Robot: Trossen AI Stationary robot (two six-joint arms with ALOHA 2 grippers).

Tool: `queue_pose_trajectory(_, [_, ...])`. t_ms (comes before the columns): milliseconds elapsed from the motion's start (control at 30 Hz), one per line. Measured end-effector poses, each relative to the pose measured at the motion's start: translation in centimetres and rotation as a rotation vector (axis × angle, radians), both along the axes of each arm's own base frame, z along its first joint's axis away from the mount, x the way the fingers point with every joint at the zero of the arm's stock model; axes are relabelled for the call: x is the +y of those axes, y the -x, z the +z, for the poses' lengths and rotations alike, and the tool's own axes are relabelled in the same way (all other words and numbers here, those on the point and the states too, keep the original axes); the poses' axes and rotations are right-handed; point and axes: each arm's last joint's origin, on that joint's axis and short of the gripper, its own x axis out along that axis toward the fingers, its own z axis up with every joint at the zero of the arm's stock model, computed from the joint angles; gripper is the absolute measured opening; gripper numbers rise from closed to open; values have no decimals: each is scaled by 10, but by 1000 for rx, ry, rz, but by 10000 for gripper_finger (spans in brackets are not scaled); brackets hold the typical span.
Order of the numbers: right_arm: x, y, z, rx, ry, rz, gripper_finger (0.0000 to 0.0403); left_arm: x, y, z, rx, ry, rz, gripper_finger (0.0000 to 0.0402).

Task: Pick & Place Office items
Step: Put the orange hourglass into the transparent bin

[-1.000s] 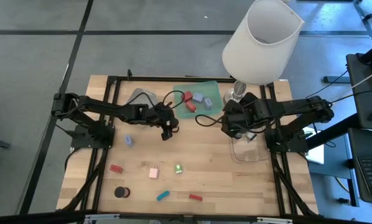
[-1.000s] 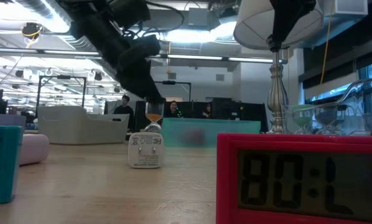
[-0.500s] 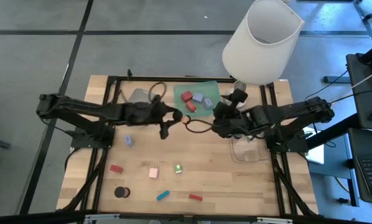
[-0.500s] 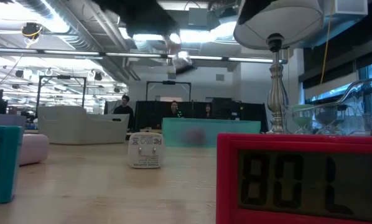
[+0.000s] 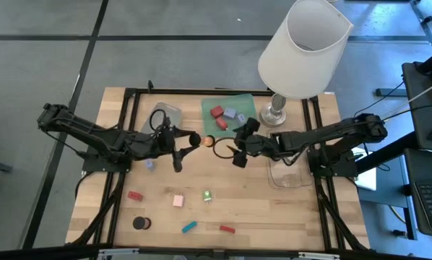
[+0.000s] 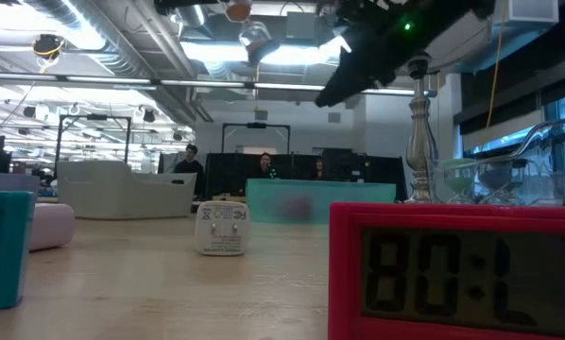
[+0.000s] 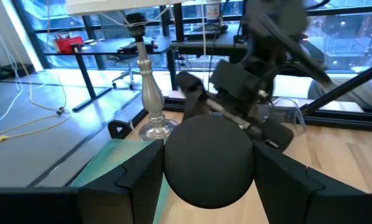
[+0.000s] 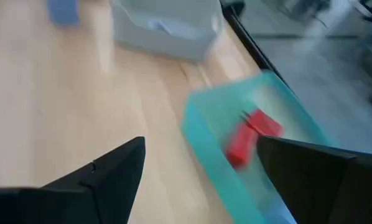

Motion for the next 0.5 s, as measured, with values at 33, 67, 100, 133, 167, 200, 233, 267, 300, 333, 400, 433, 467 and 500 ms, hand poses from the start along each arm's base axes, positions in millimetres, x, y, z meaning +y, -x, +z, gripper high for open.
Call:
queue_pose_trajectory(33, [-2,-1,-4,-41,-16,12,314,-2,0,0,0,-1,-2,211])
queue_pose_trajectory(67, [-3,-2,-7,-87,-30,27,314,-3,1,0,-2,0,2,211])
queue_pose_trajectory(100, [-4,-3,-8,-139,-41,42,314,-5,2,0,-3,0,10,211])
queue_pose_trajectory(133, [-5,-4,-9,-204,-53,61,313,-6,2,0,-5,-2,19,211])
queue_pose_trajectory(167, [-6,-5,-7,-286,-73,87,313,-7,3,0,-6,-5,29,211])
queue_pose_trajectory(200, [-7,-6,-5,-357,-95,121,313,-8,3,0,-8,-8,39,211])
queue_pose_trajectory(233, [-7,-6,-4,-425,-121,165,313,-9,4,1,-15,-10,49,211])
queue_pose_trajectory(267, [-7,-5,-3,-478,-141,209,313,-11,4,2,-24,-18,55,211])
queue_pose_trajectory(300, [-7,-4,-3,-514,-157,243,313,-12,5,3,-33,-24,52,212])
queue_pose_trajectory(333, [-7,-3,-2,-549,-169,271,313,-14,5,5,-42,-33,46,212])
queue_pose_trajectory(400, [-7,-2,1,-615,-187,306,313,-17,5,9,-69,-49,27,212])
queue_pose_trajectory(433, [-7,-2,3,-646,-198,314,313,-19,6,11,-84,-62,17,212])
queue_pose_trajectory(467, [-6,-2,5,-665,-205,315,313,-21,6,13,-99,-75,8,213])
queue_pose_trajectory(500, [-6,-2,6,-676,-211,313,313,-22,7,16,-119,-92,-2,213])
